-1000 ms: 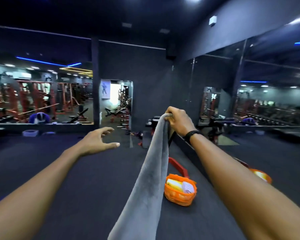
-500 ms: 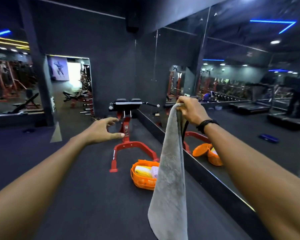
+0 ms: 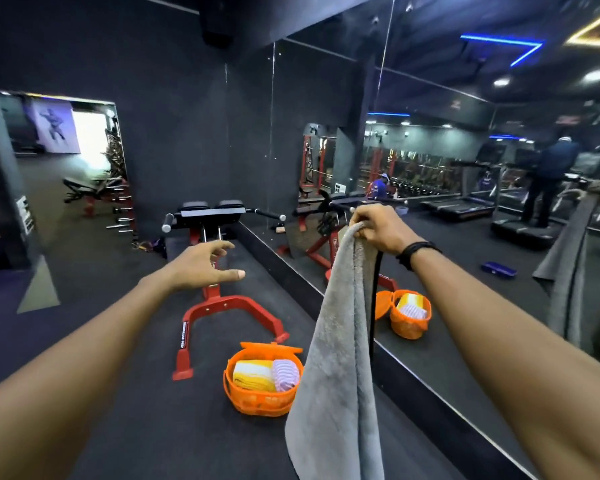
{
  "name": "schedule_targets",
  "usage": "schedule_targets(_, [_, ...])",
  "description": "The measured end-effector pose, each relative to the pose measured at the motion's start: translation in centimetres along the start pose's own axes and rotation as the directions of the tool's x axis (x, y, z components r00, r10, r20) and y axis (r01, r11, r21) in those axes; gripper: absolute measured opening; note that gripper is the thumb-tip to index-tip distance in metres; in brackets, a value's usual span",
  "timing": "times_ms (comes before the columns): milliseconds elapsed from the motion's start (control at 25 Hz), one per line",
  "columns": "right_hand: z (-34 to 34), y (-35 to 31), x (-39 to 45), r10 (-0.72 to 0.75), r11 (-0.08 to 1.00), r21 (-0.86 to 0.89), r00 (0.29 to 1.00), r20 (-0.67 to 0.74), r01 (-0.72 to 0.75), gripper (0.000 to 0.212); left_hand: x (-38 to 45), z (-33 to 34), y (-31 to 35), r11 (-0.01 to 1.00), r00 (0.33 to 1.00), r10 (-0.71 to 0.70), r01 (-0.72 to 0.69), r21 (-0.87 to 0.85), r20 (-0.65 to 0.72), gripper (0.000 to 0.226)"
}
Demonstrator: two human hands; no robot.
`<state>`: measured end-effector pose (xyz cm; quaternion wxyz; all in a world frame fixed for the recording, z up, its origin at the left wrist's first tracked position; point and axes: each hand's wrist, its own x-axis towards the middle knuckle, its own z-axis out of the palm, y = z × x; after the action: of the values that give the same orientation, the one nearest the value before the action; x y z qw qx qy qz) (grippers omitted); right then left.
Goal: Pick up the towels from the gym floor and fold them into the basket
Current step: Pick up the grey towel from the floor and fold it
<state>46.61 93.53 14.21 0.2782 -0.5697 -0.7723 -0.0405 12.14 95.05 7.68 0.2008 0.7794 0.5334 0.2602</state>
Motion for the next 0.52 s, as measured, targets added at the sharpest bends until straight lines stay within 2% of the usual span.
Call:
schedule_targets(160, [1.9,3.8,5.3,-0.003,0.998,0.063,1.000,0.021,0.002,0.013,7.1,0.8,-0.7,1.000,1.000,0.011,-0.011,0.008,-0.027,0.081])
schedule_targets(240, [2.9,5.8,8.6,-0.018,0.989,0.147,1.000,0.025,0.014,0.015,10.8,1.4,-0.8,1.000,0.998,0.023,-0.023,-0.005,-0.051,0.083])
schedule_targets(400, [4.7,9.2,15.8,-0.066,0.912,0.411,0.991,0.118,0.012,0.031,18.4,3.2,0.3,0.999,0.994,0.040,-0.037,0.026,-0.102,0.062])
schedule_targets(520, [5.8,11.0,20.4,-0.170,0.869,0.495,0.957,0.236,0.033,0.042,23.9,4.0,1.8,0.998,0.993,0.066,-0.065,0.011,-0.101,0.048])
